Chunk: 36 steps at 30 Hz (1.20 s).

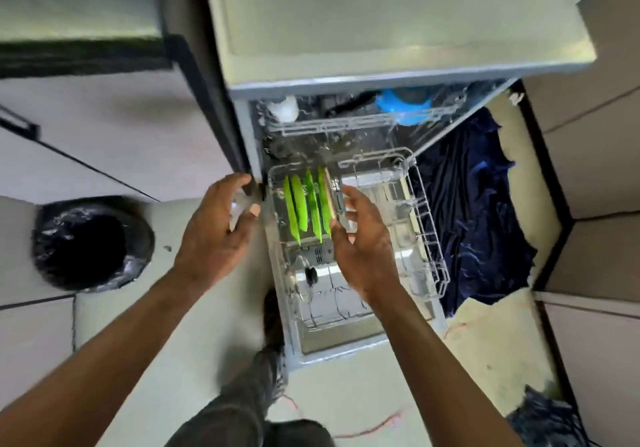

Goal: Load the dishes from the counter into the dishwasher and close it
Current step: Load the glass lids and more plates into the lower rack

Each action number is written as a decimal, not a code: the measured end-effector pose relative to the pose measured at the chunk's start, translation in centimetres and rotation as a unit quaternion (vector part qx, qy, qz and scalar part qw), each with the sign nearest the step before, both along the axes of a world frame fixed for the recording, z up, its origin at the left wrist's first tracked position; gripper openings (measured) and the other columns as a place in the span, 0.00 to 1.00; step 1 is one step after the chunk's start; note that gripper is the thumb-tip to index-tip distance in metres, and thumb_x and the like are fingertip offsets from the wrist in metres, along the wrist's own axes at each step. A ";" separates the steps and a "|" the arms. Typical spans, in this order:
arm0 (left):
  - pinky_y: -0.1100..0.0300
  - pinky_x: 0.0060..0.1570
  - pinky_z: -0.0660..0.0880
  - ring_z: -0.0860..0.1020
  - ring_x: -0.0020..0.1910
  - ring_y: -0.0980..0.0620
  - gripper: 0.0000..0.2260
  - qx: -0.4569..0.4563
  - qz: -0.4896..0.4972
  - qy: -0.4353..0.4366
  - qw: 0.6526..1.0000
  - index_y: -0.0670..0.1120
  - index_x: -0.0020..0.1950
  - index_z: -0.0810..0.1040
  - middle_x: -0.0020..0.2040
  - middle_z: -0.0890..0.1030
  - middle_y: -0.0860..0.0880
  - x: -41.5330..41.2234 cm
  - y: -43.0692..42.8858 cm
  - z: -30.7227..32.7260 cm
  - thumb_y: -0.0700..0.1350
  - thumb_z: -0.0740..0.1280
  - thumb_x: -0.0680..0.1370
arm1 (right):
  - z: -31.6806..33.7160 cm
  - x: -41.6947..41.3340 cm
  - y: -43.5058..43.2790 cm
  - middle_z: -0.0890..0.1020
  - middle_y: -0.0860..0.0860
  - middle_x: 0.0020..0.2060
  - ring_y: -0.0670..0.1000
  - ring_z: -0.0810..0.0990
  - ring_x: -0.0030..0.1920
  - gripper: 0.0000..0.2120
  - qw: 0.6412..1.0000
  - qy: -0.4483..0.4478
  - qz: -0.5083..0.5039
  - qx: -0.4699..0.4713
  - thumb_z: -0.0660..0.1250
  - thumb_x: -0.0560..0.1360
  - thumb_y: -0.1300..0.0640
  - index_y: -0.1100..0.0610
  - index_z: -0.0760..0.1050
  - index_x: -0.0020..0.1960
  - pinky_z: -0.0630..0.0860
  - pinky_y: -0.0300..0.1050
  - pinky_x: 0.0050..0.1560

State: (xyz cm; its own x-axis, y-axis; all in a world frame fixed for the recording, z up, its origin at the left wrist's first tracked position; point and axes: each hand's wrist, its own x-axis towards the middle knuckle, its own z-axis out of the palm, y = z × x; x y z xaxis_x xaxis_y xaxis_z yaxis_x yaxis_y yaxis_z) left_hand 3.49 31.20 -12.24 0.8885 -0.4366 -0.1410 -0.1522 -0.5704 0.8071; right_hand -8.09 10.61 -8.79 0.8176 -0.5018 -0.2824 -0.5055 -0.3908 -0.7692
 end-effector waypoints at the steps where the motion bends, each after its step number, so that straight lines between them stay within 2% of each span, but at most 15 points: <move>1: 0.45 0.63 0.79 0.72 0.65 0.62 0.24 -0.006 0.007 -0.016 1.000 0.52 0.76 0.71 0.73 0.72 0.54 0.1 1.7 2.2 0.57 0.60 0.81 | 2.0 0.5 1.8 0.73 0.49 0.71 0.50 0.72 0.71 0.27 1.000 -0.015 0.010 -0.006 0.66 0.81 0.59 0.49 0.65 0.77 0.74 0.55 0.69; 4: 0.48 0.65 0.78 0.71 0.72 0.57 0.19 -0.017 0.035 -0.073 0.997 0.50 0.75 0.73 0.75 0.72 0.51 0.6 6.9 8.5 0.49 0.64 0.83 | 7.1 2.6 7.2 0.76 0.49 0.68 0.50 0.75 0.67 0.24 0.996 -0.079 0.027 -0.023 0.66 0.79 0.62 0.53 0.70 0.74 0.73 0.52 0.69; 6: 0.55 0.63 0.77 0.73 0.72 0.52 0.18 -0.025 0.075 -0.102 0.992 0.50 0.73 0.75 0.74 0.73 0.51 0.6 11.2 12.8 0.45 0.67 0.83 | 9.9 3.9 11.6 0.79 0.49 0.63 0.48 0.78 0.62 0.20 0.991 -0.124 0.041 -0.020 0.67 0.78 0.65 0.52 0.75 0.69 0.74 0.47 0.67; 8: 0.52 0.61 0.79 0.75 0.72 0.50 0.17 -0.029 0.107 -0.128 0.986 0.48 0.72 0.76 0.74 0.73 0.50 0.6 16.4 16.2 0.44 0.68 0.83 | 12.2 4.8 16.7 0.80 0.47 0.59 0.45 0.80 0.56 0.20 0.987 -0.152 0.054 0.002 0.68 0.77 0.66 0.45 0.75 0.63 0.76 0.43 0.62; 10: 0.46 0.64 0.78 0.74 0.72 0.50 0.17 -0.028 0.129 -0.159 0.978 0.47 0.72 0.76 0.74 0.73 0.49 0.9 21.3 18.6 0.44 0.68 0.83 | 13.9 5.7 21.2 0.82 0.47 0.58 0.42 0.81 0.50 0.19 0.982 -0.165 0.085 0.032 0.68 0.78 0.65 0.42 0.75 0.60 0.78 0.39 0.56; 13: 0.44 0.68 0.75 0.73 0.74 0.50 0.17 -0.009 0.194 -0.177 0.965 0.47 0.72 0.77 0.75 0.73 0.49 1.5 30.0 20.9 0.42 0.69 0.82 | 15.6 7.3 28.2 0.83 0.47 0.56 0.45 0.83 0.49 0.16 0.974 -0.161 0.152 0.043 0.68 0.78 0.64 0.46 0.78 0.60 0.80 0.40 0.51; 15: 0.49 0.71 0.73 0.71 0.75 0.50 0.17 0.006 0.241 -0.185 0.953 0.47 0.71 0.78 0.75 0.72 0.49 1.8 35.3 21.4 0.42 0.69 0.82 | 16.8 8.5 32.1 0.82 0.46 0.55 0.44 0.83 0.49 0.15 0.966 -0.153 0.204 0.040 0.68 0.78 0.63 0.46 0.79 0.59 0.81 0.40 0.49; 17: 0.53 0.73 0.68 0.69 0.76 0.51 0.17 0.015 0.288 -0.183 0.940 0.47 0.71 0.77 0.77 0.71 0.48 2.3 41.1 21.2 0.45 0.68 0.83 | 17.4 10.8 36.1 0.83 0.44 0.54 0.40 0.82 0.48 0.15 0.954 -0.139 0.263 0.032 0.69 0.78 0.63 0.44 0.78 0.57 0.77 0.30 0.45; 19: 0.52 0.75 0.67 0.69 0.77 0.50 0.17 0.028 0.334 -0.176 0.925 0.46 0.72 0.78 0.77 0.71 0.47 3.0 46.2 20.7 0.46 0.69 0.82 | 17.7 13.4 39.8 0.83 0.43 0.53 0.38 0.82 0.48 0.14 0.943 -0.125 0.306 0.023 0.69 0.78 0.62 0.43 0.78 0.56 0.74 0.25 0.42; 24: 0.50 0.76 0.65 0.69 0.77 0.44 0.21 0.063 0.490 -0.170 0.853 0.44 0.73 0.76 0.75 0.72 0.42 5.0 59.1 18.3 0.47 0.70 0.81 | 16.7 21.7 52.5 0.82 0.39 0.53 0.39 0.81 0.51 0.13 0.907 -0.091 0.410 0.017 0.69 0.79 0.56 0.38 0.77 0.55 0.76 0.31 0.49; 27: 0.41 0.77 0.65 0.66 0.79 0.40 0.25 0.094 0.585 -0.144 0.793 0.42 0.75 0.73 0.78 0.69 0.39 6.2 66.1 16.7 0.44 0.73 0.79 | 14.8 26.3 61.8 0.80 0.44 0.55 0.42 0.80 0.55 0.13 0.875 -0.108 0.473 0.001 0.69 0.79 0.55 0.44 0.78 0.62 0.78 0.43 0.58; 29: 0.39 0.77 0.64 0.65 0.79 0.39 0.27 0.110 0.630 -0.108 0.761 0.43 0.77 0.70 0.78 0.68 0.39 6.2 69.7 16.0 0.47 0.72 0.80 | 13.6 28.0 67.4 0.76 0.46 0.63 0.45 0.77 0.62 0.17 0.849 -0.122 0.514 -0.028 0.68 0.79 0.54 0.48 0.75 0.68 0.74 0.43 0.66; 32: 0.35 0.75 0.64 0.64 0.78 0.38 0.29 0.125 0.664 -0.049 0.735 0.46 0.78 0.67 0.79 0.66 0.40 6.5 74.8 15.4 0.54 0.70 0.80 | 11.1 29.1 74.3 0.62 0.50 0.78 0.50 0.57 0.80 0.26 0.792 -0.118 0.586 -0.126 0.64 0.81 0.47 0.48 0.63 0.77 0.57 0.47 0.80; 34: 0.32 0.74 0.64 0.63 0.79 0.39 0.33 0.142 0.666 -0.008 0.732 0.47 0.78 0.65 0.79 0.65 0.42 6.9 77.4 15.2 0.60 0.70 0.79 | 9.2 29.3 76.3 0.52 0.50 0.82 0.52 0.44 0.83 0.29 0.751 -0.122 0.608 -0.225 0.56 0.83 0.41 0.47 0.55 0.81 0.46 0.53 0.82; 36: 0.31 0.72 0.64 0.64 0.78 0.38 0.39 0.183 0.658 0.020 0.730 0.48 0.79 0.63 0.79 0.66 0.42 7.5 79.7 15.4 0.66 0.70 0.76 | 7.9 29.1 77.1 0.48 0.50 0.83 0.53 0.40 0.82 0.30 0.720 -0.149 0.603 -0.308 0.46 0.83 0.38 0.46 0.50 0.83 0.43 0.57 0.82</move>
State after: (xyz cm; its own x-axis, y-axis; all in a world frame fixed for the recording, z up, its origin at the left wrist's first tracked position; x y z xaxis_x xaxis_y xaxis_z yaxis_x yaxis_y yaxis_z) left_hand 11.01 110.87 3.20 0.4968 0.8649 -0.0720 0.7422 -0.3803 0.5518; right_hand 20.99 87.67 -0.88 0.7416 0.6701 -0.0315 0.6401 -0.7208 -0.2658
